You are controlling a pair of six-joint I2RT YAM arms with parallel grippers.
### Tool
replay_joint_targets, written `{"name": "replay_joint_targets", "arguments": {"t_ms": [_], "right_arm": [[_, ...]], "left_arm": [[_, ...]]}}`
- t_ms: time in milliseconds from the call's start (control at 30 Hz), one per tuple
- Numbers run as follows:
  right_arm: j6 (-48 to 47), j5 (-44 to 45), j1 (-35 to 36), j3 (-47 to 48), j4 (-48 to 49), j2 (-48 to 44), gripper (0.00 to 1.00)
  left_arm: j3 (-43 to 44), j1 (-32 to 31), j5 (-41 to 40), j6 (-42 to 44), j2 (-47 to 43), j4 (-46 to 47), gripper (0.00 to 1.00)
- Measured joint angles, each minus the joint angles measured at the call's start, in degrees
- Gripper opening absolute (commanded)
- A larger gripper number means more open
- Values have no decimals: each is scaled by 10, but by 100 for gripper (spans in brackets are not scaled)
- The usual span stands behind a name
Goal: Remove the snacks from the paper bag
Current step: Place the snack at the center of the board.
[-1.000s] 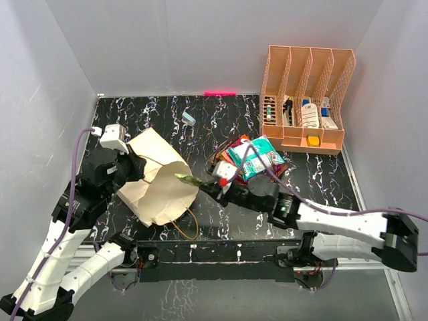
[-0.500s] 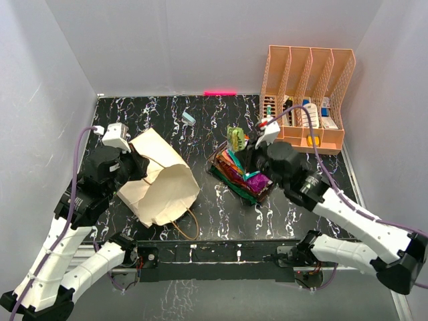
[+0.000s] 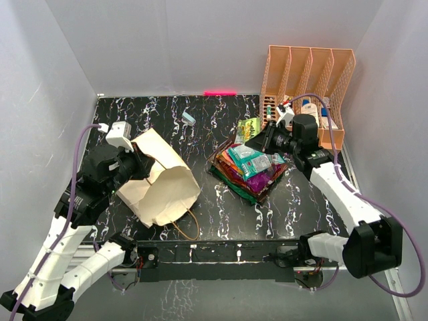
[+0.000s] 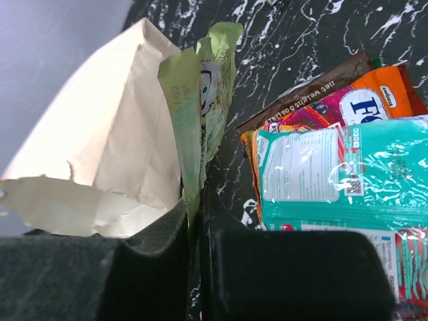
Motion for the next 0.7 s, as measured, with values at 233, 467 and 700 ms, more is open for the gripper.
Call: {"name": "replay_joint_targets", "arguments": {"t_ms": [233, 467, 700], "right_arm": [[38, -111, -49, -46, 42, 44, 8], [51, -168, -94, -97, 97, 69, 13], [52, -199, -122, -117, 114, 112, 19]], "left_arm": [[0, 0, 32, 10, -5, 15, 0], [-1, 0, 41, 11, -5, 15, 0], [-2, 0, 44, 11, -5, 15, 0]]}}
